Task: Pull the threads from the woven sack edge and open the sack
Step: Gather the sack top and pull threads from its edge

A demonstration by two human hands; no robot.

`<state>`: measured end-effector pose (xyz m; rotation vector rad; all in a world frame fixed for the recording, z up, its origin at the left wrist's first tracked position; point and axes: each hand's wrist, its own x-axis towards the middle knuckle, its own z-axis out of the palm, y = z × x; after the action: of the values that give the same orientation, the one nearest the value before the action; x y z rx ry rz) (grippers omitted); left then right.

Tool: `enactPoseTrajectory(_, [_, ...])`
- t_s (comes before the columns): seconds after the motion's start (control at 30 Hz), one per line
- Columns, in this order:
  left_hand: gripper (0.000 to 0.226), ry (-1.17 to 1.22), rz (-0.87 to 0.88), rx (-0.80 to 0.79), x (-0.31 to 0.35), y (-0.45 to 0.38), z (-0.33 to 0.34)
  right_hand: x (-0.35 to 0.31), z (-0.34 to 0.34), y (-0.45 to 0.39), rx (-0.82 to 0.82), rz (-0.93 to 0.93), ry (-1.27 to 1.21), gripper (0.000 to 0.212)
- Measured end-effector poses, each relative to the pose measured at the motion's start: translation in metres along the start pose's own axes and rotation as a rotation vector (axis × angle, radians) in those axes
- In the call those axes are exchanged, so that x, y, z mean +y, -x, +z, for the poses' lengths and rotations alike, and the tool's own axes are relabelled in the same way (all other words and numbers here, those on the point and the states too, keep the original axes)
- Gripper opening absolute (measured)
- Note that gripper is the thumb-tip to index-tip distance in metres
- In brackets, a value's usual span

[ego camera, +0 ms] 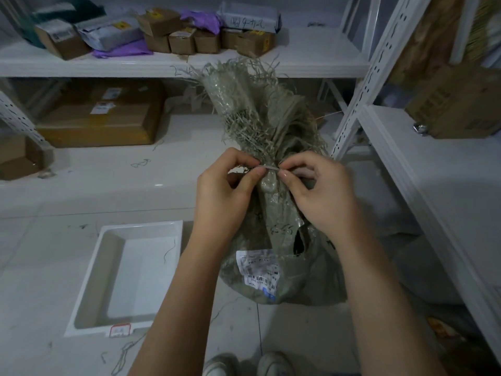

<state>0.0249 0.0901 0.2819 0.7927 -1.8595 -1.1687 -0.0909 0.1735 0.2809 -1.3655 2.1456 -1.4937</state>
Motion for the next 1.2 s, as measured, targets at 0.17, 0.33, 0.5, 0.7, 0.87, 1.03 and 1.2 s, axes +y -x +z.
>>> enactPoseTrajectory(0.17, [0.019, 0.042, 0.001, 0.024, 0.001, -0.001, 0.000, -0.001, 0.000, 0.000, 0.013, 0.012, -0.060, 0.026])
enactPoseTrajectory(0.33, [0.028, 0.078, -0.008, 0.014, 0.000, -0.001, -0.001, -0.002, -0.001, 0.000, 0.029, 0.009, -0.100, 0.033])
enactPoseTrajectory(0.5, [0.026, 0.224, -0.050, 0.068, -0.001, -0.003, -0.002, 0.000, -0.002, -0.003, 0.047, 0.038, -0.191, 0.032])
enactPoseTrajectory(0.7, [0.024, 0.340, -0.150, -0.034, -0.005, -0.003, 0.001, 0.006, -0.001, -0.004, 0.047, 0.069, -0.207, 0.036])
enactPoseTrajectory(0.87, [0.023, 0.240, -0.118, -0.006, -0.008, -0.012, 0.007, 0.001, 0.004, -0.007, 0.007, 0.116, -0.285, 0.028])
enactPoseTrajectory(1.03, [0.022, 0.184, -0.114, -0.057, -0.024, -0.015, 0.014, 0.015, 0.011, -0.005, 0.021, 0.167, -0.402, 0.017])
enactPoseTrajectory(1.2, [0.022, 0.042, -0.157, -0.204, -0.092, -0.001, 0.018, 0.082, 0.045, 0.009, -0.184, 0.342, -0.229, 0.043])
